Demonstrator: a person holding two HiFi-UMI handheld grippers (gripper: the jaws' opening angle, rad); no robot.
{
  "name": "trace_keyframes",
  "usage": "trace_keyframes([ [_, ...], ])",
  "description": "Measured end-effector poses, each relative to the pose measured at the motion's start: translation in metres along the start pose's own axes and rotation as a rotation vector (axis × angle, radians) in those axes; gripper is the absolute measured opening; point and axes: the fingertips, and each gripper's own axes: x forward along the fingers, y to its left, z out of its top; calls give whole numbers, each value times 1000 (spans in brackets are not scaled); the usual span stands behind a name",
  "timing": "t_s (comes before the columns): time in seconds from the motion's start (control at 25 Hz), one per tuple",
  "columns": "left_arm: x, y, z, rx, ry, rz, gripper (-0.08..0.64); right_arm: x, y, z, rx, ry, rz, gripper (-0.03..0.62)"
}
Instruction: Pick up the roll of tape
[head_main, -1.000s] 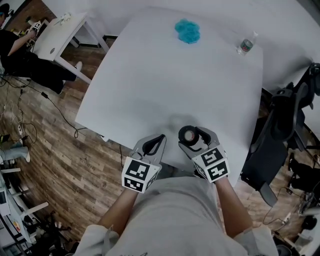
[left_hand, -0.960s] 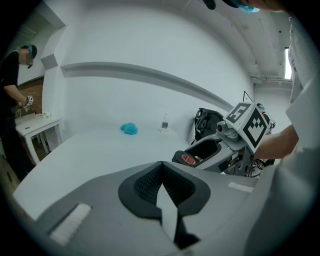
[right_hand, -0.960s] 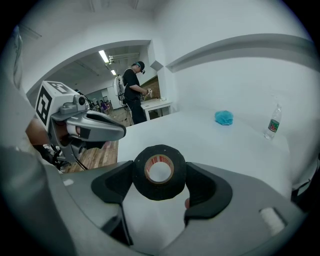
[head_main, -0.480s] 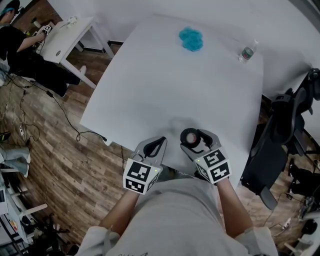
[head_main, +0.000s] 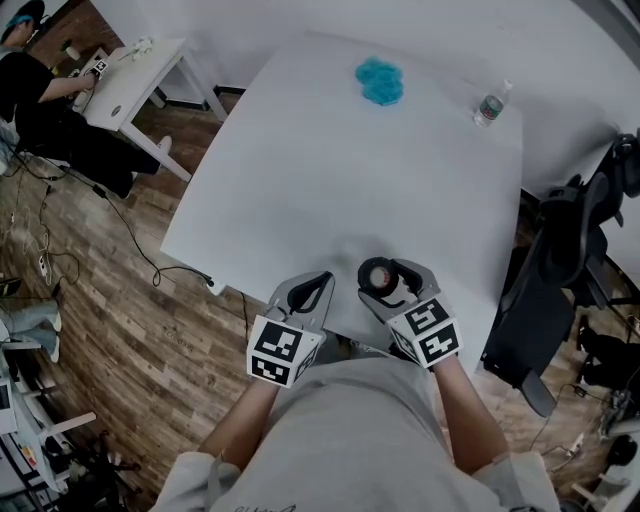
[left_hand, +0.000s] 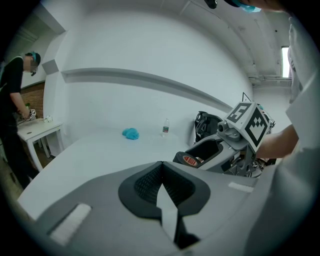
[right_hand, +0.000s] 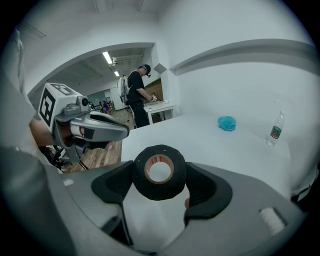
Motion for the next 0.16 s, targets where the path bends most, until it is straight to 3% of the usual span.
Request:
trace_keyframes([
  [0.16, -4, -2, -2, -5, 3, 0, 18, -2, 4, -2, 0, 7, 7, 336],
])
